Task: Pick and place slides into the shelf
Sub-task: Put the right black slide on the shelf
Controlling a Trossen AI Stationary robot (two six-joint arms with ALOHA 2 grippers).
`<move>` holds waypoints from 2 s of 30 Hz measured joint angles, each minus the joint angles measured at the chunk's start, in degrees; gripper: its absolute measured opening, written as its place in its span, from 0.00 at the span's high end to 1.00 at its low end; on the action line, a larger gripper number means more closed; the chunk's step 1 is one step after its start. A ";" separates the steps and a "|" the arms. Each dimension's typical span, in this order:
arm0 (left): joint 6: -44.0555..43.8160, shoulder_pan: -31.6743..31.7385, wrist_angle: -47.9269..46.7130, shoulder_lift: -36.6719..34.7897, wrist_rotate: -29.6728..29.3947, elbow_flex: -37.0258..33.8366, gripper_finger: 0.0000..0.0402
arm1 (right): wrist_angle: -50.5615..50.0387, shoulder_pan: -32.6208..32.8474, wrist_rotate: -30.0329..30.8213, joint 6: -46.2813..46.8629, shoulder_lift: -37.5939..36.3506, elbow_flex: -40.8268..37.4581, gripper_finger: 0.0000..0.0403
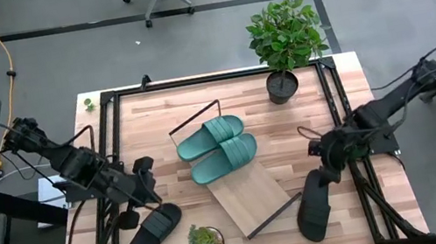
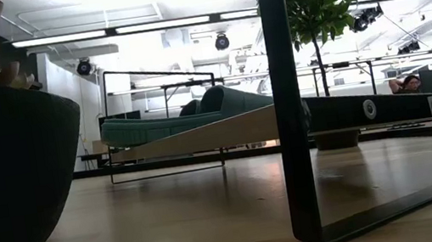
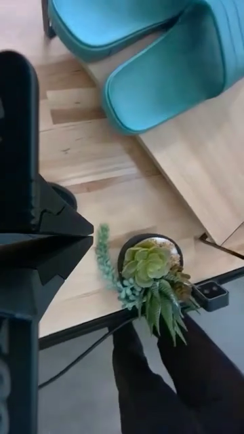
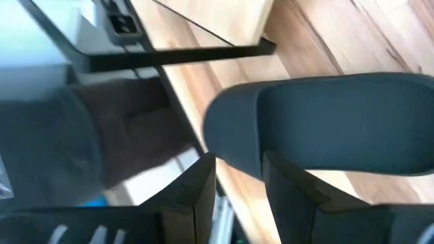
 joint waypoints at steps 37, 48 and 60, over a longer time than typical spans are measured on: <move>-7.41 -0.47 0.04 0.00 -9.15 0.00 1.00 | 22.21 15.64 14.06 8.60 5.18 -13.33 0.57; -7.68 -0.47 0.27 0.00 -9.80 0.00 1.00 | 28.16 15.64 12.79 6.15 12.22 -13.33 0.57; -8.58 -0.47 0.39 0.00 -9.67 0.00 1.00 | 39.19 15.64 9.83 5.22 23.04 -13.34 0.57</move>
